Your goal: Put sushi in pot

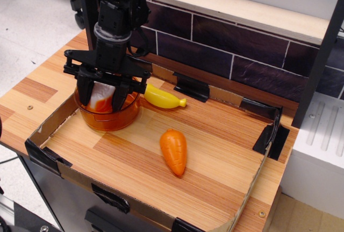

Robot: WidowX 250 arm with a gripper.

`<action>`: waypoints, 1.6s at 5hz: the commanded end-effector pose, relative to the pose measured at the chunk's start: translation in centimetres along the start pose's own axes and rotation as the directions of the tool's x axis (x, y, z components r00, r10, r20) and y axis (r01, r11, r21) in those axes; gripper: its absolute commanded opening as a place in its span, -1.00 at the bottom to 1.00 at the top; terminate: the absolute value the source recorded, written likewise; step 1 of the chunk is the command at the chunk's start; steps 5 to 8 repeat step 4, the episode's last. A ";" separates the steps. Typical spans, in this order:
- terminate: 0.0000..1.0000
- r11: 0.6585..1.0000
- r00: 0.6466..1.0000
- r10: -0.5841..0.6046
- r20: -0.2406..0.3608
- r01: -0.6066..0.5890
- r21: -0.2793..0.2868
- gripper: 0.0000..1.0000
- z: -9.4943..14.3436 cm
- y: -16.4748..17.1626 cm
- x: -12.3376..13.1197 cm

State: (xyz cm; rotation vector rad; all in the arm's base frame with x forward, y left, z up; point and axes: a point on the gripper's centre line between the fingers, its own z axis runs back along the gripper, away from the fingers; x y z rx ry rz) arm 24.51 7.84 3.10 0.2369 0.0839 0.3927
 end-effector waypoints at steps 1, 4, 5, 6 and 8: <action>-1.00 1.000 1.000 -0.010 0.009 0.010 0.002 1.00 1.5 0.5 -0.6; 1.00 0.984 0.974 -0.093 0.206 0.122 -0.128 1.00 10.6 0.9 -2.1; 1.00 0.984 0.974 -0.093 0.206 0.122 -0.128 1.00 10.6 0.9 -2.1; 1.00 0.984 0.974 -0.093 0.206 0.122 -0.128 1.00 10.6 0.9 -2.1; 1.00 0.984 0.974 -0.093 0.206 0.122 -0.128 1.00 10.6 0.9 -2.1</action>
